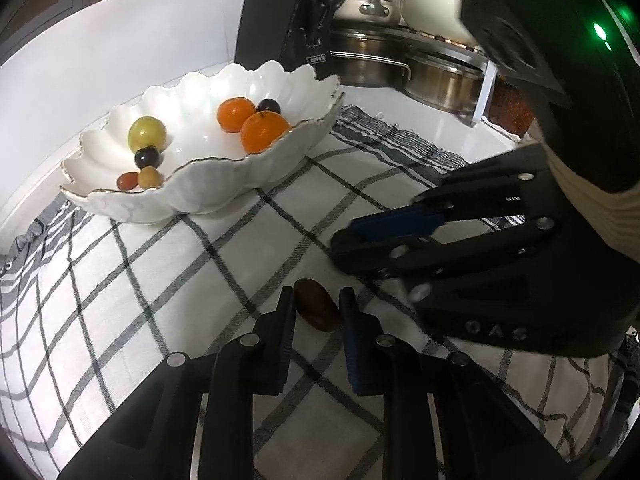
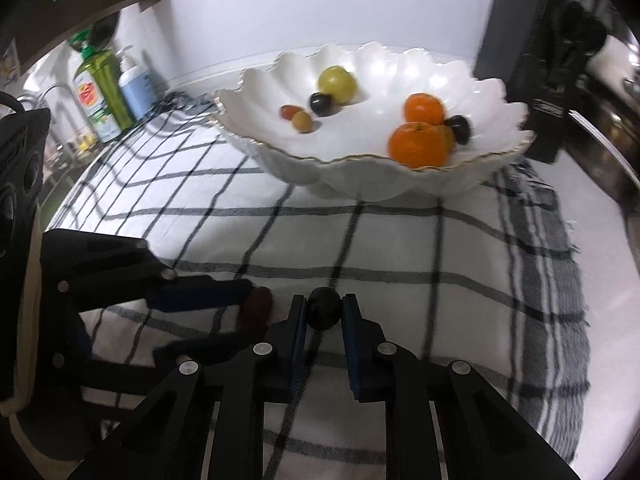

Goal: Organize fruits
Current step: 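Lower both tools toward the last dark plum and brown date on the cloth, then close the right tool on the dark plum while the left tool grasps the brown date, then carry the plum and the date over the white bowl, then open both tools to drop the plum and date into the bowl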

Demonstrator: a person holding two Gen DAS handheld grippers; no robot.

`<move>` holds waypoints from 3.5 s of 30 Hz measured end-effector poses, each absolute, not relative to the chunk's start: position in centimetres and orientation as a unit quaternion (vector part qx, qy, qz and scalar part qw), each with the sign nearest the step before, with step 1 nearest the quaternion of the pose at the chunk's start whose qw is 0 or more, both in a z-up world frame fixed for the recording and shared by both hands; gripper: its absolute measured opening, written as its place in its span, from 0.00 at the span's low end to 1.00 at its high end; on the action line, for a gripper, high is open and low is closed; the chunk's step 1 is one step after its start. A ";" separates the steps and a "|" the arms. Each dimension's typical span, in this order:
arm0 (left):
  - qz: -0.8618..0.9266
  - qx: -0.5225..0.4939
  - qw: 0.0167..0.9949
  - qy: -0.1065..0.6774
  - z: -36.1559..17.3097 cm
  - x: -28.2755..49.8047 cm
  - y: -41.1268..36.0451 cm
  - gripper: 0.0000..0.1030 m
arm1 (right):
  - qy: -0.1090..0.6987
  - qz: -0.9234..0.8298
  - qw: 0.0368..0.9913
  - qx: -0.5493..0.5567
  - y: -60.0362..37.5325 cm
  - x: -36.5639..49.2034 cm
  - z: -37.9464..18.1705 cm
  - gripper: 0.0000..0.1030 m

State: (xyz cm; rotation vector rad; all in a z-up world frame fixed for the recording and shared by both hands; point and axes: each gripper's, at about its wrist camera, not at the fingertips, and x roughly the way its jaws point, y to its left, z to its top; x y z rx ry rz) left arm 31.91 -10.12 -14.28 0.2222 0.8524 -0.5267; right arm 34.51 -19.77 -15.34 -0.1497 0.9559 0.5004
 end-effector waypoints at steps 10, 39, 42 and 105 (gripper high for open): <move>-0.230 0.071 0.884 0.401 -12.7 31.4 -8.0 0.22 | 0.444 0.168 0.879 -0.053 -20.4 32.6 -13.9 0.19; -0.188 0.019 0.934 0.303 -3.6 28.5 -2.0 0.22 | 0.326 0.105 0.939 -0.019 -18.1 27.4 -4.2 0.19; -0.183 0.020 0.940 0.288 -2.6 28.7 -1.6 0.22 | 0.316 0.104 0.943 -0.019 -17.8 27.6 -3.5 0.19; -0.157 -0.006 0.883 0.442 -3.2 51.6 -4.3 0.22 | 0.471 0.123 0.873 0.026 -18.1 49.9 -7.1 0.19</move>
